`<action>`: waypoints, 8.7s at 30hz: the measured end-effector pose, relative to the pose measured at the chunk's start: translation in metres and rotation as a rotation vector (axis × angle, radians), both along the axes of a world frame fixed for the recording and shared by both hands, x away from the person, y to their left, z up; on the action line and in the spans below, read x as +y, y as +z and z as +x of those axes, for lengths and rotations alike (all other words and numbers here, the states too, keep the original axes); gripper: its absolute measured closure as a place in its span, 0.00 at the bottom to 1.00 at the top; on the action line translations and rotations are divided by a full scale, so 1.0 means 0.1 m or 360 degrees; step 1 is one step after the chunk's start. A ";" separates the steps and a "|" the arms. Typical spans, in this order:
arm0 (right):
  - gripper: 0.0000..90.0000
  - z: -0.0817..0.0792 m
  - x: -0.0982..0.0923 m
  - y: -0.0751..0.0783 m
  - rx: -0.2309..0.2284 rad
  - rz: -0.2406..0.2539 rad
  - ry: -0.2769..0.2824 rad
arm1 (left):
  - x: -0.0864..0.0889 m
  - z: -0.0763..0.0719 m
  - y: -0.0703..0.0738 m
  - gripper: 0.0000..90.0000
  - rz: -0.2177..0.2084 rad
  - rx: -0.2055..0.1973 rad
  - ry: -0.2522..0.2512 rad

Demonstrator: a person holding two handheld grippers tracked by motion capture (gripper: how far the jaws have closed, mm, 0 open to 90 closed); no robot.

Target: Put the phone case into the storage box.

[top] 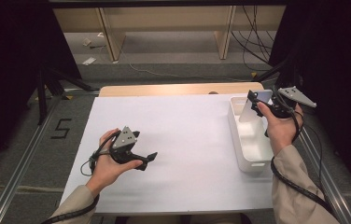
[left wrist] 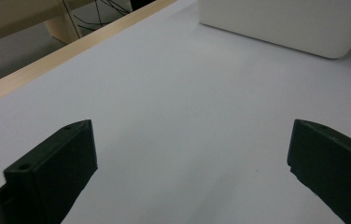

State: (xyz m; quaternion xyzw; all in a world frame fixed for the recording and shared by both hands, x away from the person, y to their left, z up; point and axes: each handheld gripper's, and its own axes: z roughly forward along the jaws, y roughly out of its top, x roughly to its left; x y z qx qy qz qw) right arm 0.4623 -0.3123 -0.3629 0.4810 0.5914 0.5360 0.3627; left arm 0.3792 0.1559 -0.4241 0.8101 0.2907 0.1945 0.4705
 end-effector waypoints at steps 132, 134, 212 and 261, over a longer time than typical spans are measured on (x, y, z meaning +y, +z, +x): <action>0.21 0.45 0.07 -0.19 0.0119 -0.0052 -0.0027 | 0.01 0.00 0.01 0.01 -0.0025 0.0003 0.0009; 0.21 0.45 0.07 -0.18 0.0120 -0.0054 -0.0026 | 0.02 0.01 0.00 0.01 -0.0020 0.0003 0.0010; 0.21 0.75 0.14 -0.26 0.0200 -0.0110 -0.0060 | 0.01 0.00 0.01 0.01 -0.0023 0.0007 0.0008; 0.21 0.86 0.18 -0.32 0.0226 -0.0152 -0.0068 | 0.01 0.01 0.00 0.01 -0.0017 0.0006 -0.0001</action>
